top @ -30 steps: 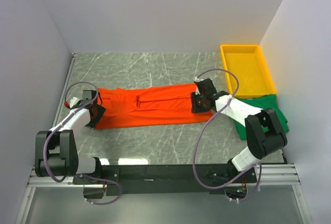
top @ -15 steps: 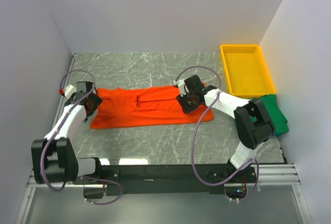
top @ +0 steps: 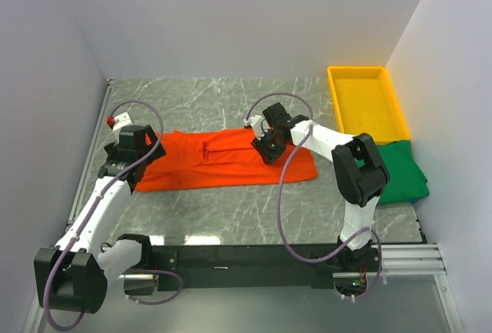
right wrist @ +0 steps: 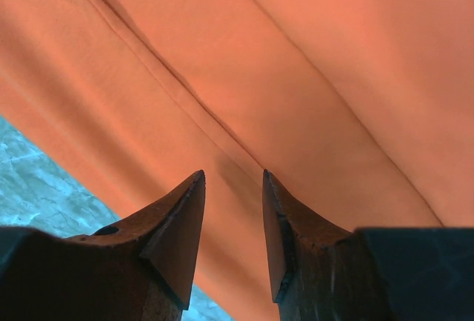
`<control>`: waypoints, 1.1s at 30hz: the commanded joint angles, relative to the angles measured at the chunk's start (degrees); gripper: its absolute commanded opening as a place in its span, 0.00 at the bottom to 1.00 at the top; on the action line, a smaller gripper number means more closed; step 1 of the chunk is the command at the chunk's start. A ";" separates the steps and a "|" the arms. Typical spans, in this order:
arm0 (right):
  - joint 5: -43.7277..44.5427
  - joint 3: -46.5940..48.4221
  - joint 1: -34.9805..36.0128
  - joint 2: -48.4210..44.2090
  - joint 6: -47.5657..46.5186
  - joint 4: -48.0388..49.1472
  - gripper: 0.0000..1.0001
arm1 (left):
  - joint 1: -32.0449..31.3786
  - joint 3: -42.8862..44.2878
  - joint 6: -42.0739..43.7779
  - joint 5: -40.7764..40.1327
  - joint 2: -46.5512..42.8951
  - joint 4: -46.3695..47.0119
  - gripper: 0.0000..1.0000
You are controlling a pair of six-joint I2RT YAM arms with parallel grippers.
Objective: Fold and stack the t-shirts
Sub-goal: Rotate the tshirt 90 degrees
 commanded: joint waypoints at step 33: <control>0.64 10.80 0.87 3.59 -4.19 -8.85 0.06 | -0.31 0.21 3.72 1.96 0.58 3.80 0.99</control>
